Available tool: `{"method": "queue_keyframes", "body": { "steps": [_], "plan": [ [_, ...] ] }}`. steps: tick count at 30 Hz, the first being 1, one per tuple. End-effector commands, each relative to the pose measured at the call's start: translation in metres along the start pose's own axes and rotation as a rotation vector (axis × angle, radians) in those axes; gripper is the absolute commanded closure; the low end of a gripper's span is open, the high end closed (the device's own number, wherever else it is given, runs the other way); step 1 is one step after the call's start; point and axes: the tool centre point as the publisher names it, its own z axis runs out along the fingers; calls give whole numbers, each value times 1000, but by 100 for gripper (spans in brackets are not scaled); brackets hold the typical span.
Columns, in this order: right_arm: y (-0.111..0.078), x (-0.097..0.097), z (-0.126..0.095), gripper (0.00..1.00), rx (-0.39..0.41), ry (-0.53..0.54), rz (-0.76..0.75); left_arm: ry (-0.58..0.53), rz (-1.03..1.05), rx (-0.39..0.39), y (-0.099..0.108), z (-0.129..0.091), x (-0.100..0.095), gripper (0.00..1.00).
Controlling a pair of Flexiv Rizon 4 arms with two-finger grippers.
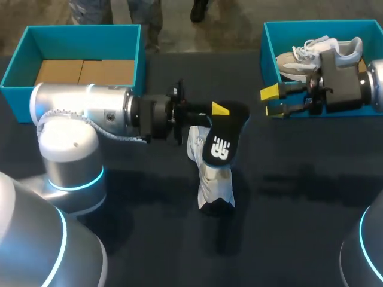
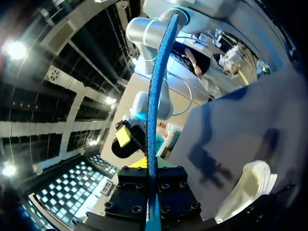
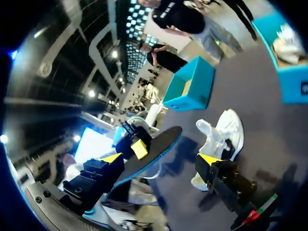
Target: Take the shoe out of the shoebox, open the shoe tongue, remove and reinsert the insole, then place the shoe into the shoebox
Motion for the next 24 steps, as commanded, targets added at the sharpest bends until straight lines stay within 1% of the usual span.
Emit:
{"method": "queue_keyframes", "body": {
  "steps": [1, 3, 4, 5, 24],
  "plan": [
    [-2, 9, -6, 0, -18, -60, -107, 2, -38, 15, 0, -2, 0, 100],
    [-1, 9, -8, 0, -22, -60, -151, -14, -58, 10, -1, -3, 1, 100],
    [-1, 9, -8, 0, -13, -62, -155, -12, -75, 12, -1, -3, 1, 100],
    [-2, 9, -8, 0, -20, -81, -145, -6, -65, 6, -1, -3, 1, 100],
    [-2, 9, -8, 0, -20, -81, -145, -5, -69, 3, -1, -3, 2, 100]
  ]
}}
